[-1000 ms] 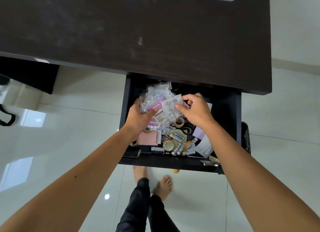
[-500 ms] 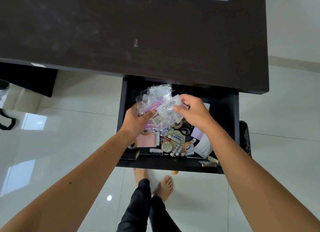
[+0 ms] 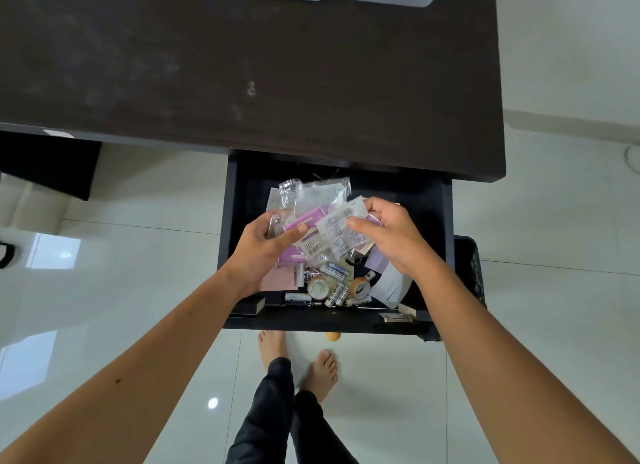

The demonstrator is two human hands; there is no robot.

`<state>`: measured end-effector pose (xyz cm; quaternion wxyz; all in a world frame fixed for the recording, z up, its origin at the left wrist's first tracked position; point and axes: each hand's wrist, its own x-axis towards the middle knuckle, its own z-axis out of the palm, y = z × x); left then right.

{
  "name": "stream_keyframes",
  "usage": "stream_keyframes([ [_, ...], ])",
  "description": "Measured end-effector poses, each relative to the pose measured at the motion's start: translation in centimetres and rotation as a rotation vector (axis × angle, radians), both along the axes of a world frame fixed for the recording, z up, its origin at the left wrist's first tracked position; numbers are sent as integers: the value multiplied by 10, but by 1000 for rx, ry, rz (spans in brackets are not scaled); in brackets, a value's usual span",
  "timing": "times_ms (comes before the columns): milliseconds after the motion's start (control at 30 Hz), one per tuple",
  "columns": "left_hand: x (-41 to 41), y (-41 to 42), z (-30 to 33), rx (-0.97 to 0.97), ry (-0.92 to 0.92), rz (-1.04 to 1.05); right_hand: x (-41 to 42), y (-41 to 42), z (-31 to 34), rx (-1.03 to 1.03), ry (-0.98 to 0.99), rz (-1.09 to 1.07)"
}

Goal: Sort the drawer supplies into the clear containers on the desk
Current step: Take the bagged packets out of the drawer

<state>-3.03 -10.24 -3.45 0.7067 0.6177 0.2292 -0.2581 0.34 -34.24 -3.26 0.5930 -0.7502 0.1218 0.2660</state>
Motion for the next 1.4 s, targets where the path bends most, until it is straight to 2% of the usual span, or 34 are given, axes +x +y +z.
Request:
stream_keyframes([
  [233,-4,-7,2,-108,2,-47,-7,-12,5,95,50,15],
  [433,-5,-15,5,-74,-14,37,-4,1,9,72,25,67],
  [533,-2,-17,11,-154,59,131,-3,7,12,32,-14,56],
  [633,1,-19,20,-262,53,47,-3,11,19,22,-12,24],
  [733,-1,-20,19,-152,-44,-11,-2,11,22,10,-25,26],
  [800,-2,-17,12,-62,-88,-18,0,6,22,-13,-46,89],
  [933,-3,-2,8,-12,-117,38,5,-21,30,-90,-52,221],
  [1133,6,27,12,-27,-150,70,0,-54,22,-574,-16,804],
  [1200,9,29,13,-28,-148,63,-7,-56,19,-699,-14,939],
  [1400,13,31,17,-73,-135,88,-7,-55,27,-748,-24,923],
])
